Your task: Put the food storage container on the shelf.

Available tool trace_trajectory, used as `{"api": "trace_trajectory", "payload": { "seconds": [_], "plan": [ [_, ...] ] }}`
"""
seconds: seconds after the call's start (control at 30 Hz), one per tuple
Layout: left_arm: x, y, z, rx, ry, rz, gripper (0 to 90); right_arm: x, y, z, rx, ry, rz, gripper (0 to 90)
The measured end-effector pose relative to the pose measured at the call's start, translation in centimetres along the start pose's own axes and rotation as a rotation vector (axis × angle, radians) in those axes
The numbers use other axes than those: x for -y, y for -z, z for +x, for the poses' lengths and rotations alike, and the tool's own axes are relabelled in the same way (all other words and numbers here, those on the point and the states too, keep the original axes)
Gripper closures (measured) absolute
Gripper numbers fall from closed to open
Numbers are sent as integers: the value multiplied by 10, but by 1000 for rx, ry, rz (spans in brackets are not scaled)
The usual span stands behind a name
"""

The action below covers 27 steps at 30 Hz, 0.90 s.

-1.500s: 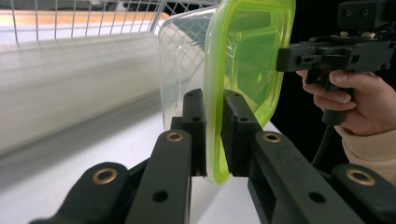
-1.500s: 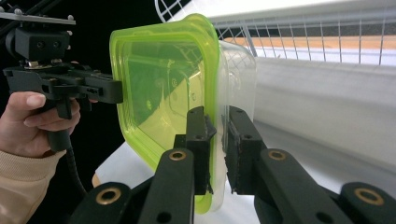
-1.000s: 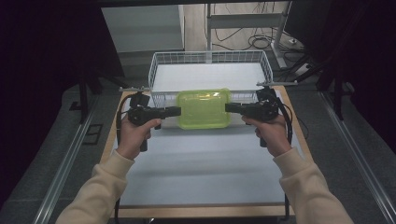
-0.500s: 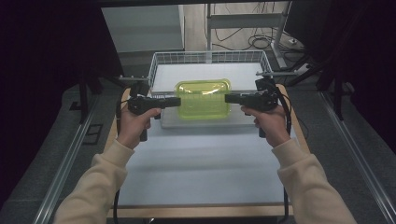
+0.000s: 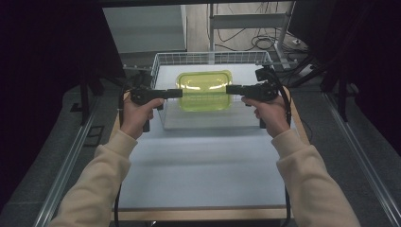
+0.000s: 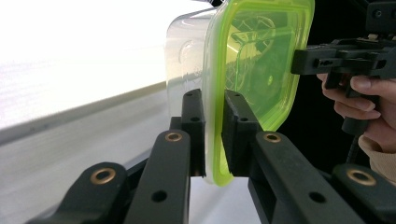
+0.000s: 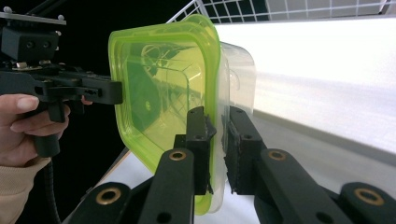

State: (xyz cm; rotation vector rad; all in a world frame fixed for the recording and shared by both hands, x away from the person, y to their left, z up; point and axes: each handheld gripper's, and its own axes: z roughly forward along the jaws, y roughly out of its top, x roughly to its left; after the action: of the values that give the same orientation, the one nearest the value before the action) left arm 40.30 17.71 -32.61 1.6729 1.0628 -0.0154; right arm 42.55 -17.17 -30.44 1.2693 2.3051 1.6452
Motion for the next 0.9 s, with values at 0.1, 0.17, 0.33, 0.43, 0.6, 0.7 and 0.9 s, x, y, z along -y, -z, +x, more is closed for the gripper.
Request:
{"api": "trace_trajectory", "payload": {
  "seconds": [0.1, 0.17, 0.33, 0.43, 0.6, 0.7, 0.9],
  "plan": [
    [-8, -3, 1, -5, 4, -1, 809, -5, -1, -3, 7, -7, -7, 810],
    [-12, -4, 2, -7, 2, 3, 809, -9, -2, -5, 12, -14, -9, 809],
    [-21, -9, 4, -19, 5, 7, 809, -16, -5, -11, 26, -30, -13, 809],
    [-25, -10, 4, -23, 7, 6, 809, -18, -5, -12, 29, -32, -14, 809],
    [-29, -13, 7, -32, 8, 0, 809, -24, -7, -14, 42, -37, -16, 809],
    [-32, -16, 10, -28, 17, 0, 809, -26, -9, -18, 45, -37, -14, 809],
    [-39, -22, 17, -29, 28, 5, 808, -32, -13, -23, 51, -32, -13, 809]
  ]
}}
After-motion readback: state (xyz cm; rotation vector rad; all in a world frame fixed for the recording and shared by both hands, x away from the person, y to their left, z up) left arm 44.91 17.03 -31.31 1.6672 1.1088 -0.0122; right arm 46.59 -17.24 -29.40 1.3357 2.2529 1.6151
